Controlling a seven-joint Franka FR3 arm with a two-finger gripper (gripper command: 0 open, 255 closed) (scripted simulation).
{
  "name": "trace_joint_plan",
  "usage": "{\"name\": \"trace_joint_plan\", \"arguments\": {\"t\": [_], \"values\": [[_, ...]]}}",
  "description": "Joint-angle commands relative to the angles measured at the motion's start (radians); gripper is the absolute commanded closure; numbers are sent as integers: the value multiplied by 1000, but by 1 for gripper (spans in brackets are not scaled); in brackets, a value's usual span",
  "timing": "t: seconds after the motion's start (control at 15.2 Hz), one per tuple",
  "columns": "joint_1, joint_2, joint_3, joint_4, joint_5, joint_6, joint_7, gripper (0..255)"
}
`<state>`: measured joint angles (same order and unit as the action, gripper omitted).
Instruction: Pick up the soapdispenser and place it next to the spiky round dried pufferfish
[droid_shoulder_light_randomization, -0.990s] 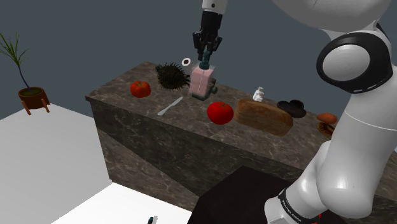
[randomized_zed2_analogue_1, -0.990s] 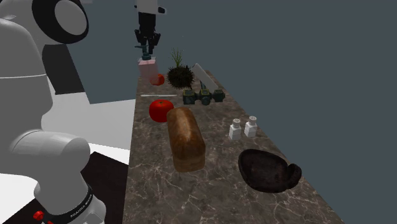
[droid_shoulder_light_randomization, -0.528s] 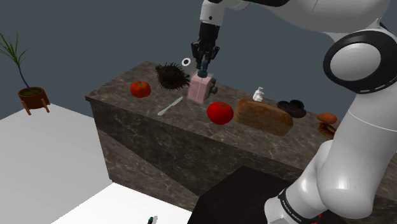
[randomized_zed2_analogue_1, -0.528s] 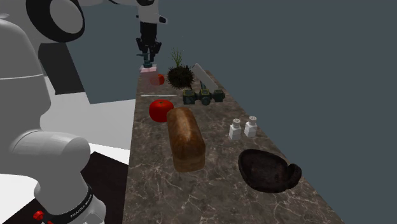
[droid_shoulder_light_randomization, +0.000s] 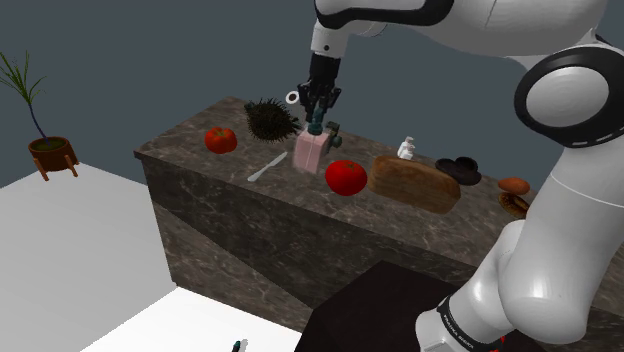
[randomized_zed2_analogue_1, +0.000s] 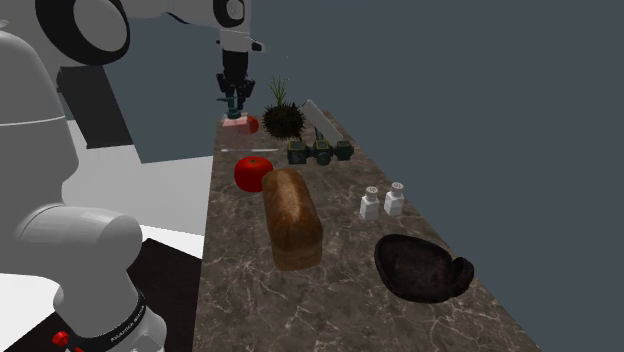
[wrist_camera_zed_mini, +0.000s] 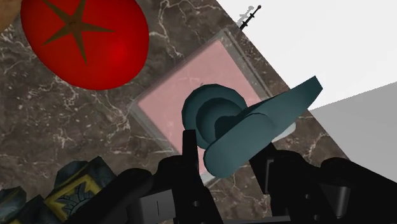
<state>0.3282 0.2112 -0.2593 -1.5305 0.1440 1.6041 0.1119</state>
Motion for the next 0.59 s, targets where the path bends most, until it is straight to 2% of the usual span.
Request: {"name": "trace_joint_plan", "arguments": {"t": [0.0, 0.53], "values": [[1, -2, 0, -30, 0, 28, -2, 255], [4, 3, 2, -130, 3, 133, -13, 255]]}}
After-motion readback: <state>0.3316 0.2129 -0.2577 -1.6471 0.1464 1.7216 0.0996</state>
